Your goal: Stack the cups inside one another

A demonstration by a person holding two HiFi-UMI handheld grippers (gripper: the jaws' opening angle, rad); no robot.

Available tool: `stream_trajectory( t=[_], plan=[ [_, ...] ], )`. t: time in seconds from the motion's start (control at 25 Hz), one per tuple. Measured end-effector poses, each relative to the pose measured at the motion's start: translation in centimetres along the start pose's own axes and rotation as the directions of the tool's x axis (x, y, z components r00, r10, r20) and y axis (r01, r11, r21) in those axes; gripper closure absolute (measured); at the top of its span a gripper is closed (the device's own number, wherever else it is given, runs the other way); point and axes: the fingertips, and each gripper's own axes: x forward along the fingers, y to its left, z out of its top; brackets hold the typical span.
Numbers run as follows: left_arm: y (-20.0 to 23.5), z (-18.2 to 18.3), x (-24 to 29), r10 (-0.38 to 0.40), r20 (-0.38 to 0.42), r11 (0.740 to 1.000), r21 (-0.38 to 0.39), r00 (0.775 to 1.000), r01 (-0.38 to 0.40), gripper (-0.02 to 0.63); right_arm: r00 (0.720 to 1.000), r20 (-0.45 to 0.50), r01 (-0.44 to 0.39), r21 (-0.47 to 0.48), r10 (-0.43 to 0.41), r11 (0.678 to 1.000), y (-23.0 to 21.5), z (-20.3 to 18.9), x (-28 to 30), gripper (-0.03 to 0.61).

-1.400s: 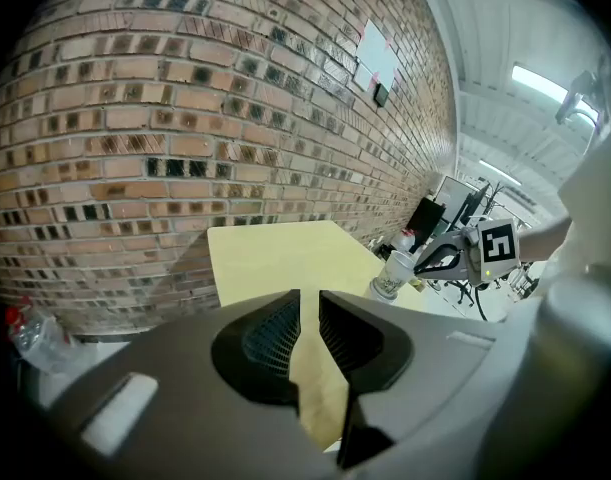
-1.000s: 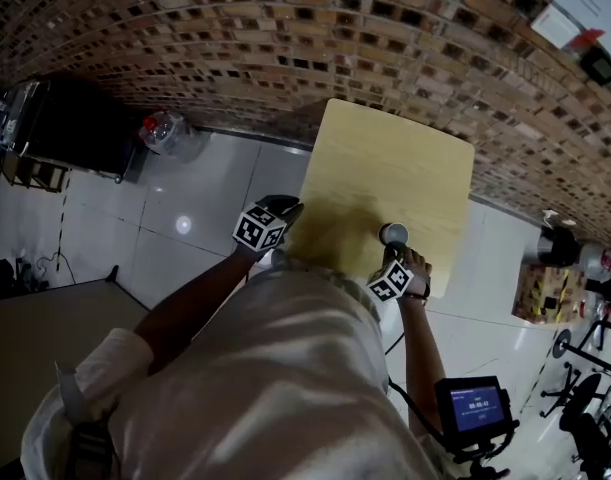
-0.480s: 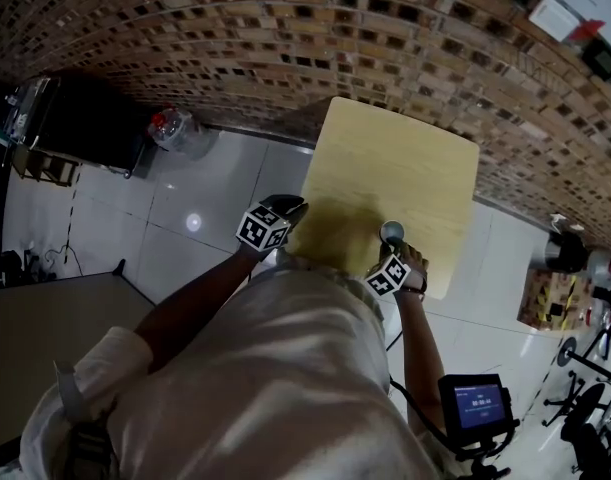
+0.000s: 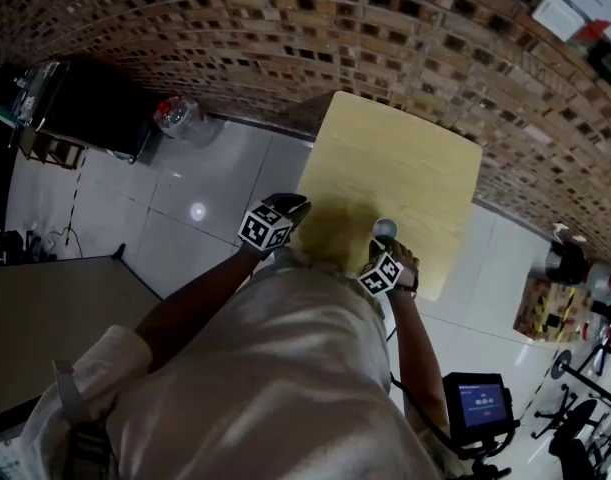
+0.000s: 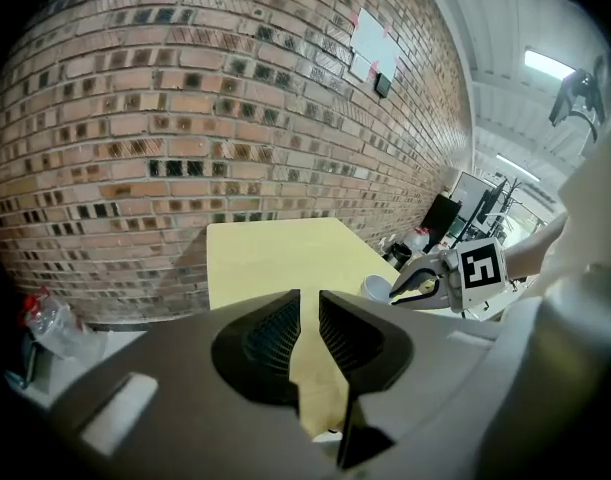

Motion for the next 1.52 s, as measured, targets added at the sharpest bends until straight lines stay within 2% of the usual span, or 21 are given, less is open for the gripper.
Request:
stream_trajectory(
  t=[0.2,0.32,0.44,0.56,0.64,0.72,0.8,1.0,1.08,1.12,1.28,1.36,1.52],
  plan=[
    [-1.0,0.0,0.0,0.021,0.01,1.0,-0.019,1.0,-0.021,0.534,1.0,0.0,-0.031,-0.02,0.031,0.999,0.5,-0.6,0.9,0.528],
    [-1.8,-0.1,0.3,0.029,0.008,0.999,-0.029,1.0,-0.029,0.535,0.998,0.027,-0.065,0.039,0.063,0.997,0.1,-1.0,1.4,0.528],
    [-2.4,0.3,0.6,0.052,0.014,0.998,-0.023,0.999,-0.052,0.532,0.99,0.123,-0.08,0.147,0.062,0.986,-1.7,0.2,0.1,0.523],
    [-2.1,1.3,0.6,0.102,0.044,0.995,-0.03,0.994,-0.1,0.531,0.968,0.25,-0.075,0.238,0.013,0.968,-4.2,2.2,-2.8,0.514],
    [-2.1,2.6,0.8,0.124,0.074,0.992,-0.035,0.99,-0.121,0.531,0.932,0.362,-0.117,0.346,-0.018,0.931,-6.4,3.4,-5.1,0.485],
    [-2.6,4.1,1.2,0.123,0.107,0.992,-0.021,0.987,-0.122,0.531,0.873,0.483,-0.197,0.472,-0.066,0.859,-9.0,4.0,-7.9,0.424],
    [-3.6,5.7,1.7,0.104,0.14,0.994,0.006,0.985,-0.106,0.531,0.812,0.561,-0.225,0.557,-0.162,0.799,-11.9,3.8,-11.2,0.414],
    [-5.8,9.5,2.6,0.038,0.22,0.998,0.032,0.975,-0.046,0.529,0.676,0.607,-0.138,0.661,-0.417,0.738,-17.7,0.7,-19.2,0.407],
    [-6.1,10.5,2.6,0.019,0.24,0.999,0.029,0.971,-0.026,0.528,0.648,0.588,-0.104,0.699,-0.484,0.708,-18.9,-1.4,-21.1,0.407],
    [-6.1,10.8,2.5,0.014,0.246,0.999,0.028,0.969,-0.021,0.526,0.647,0.57,-0.088,0.715,-0.506,0.693,-19.3,-2.5,-21.6,0.408],
    [-5.4,11.3,2.2,0.013,0.254,1.0,0.023,0.967,-0.019,0.535,0.669,0.499,-0.046,0.768,-0.551,0.639,-20.0,-6.6,-21.7,0.408],
    [-5.0,11.1,1.8,0.015,0.25,1.0,0.013,0.968,-0.019,0.569,0.672,0.477,-0.032,0.783,-0.566,0.622,-19.8,-7.6,-21.6,0.408],
    [-4.2,9.1,0.6,0.024,0.225,0.999,-0.046,0.974,-0.014,0.548,0.682,0.454,-0.048,0.81,-0.573,0.584,-18.0,-8.0,-20.5,0.408]
  ],
)
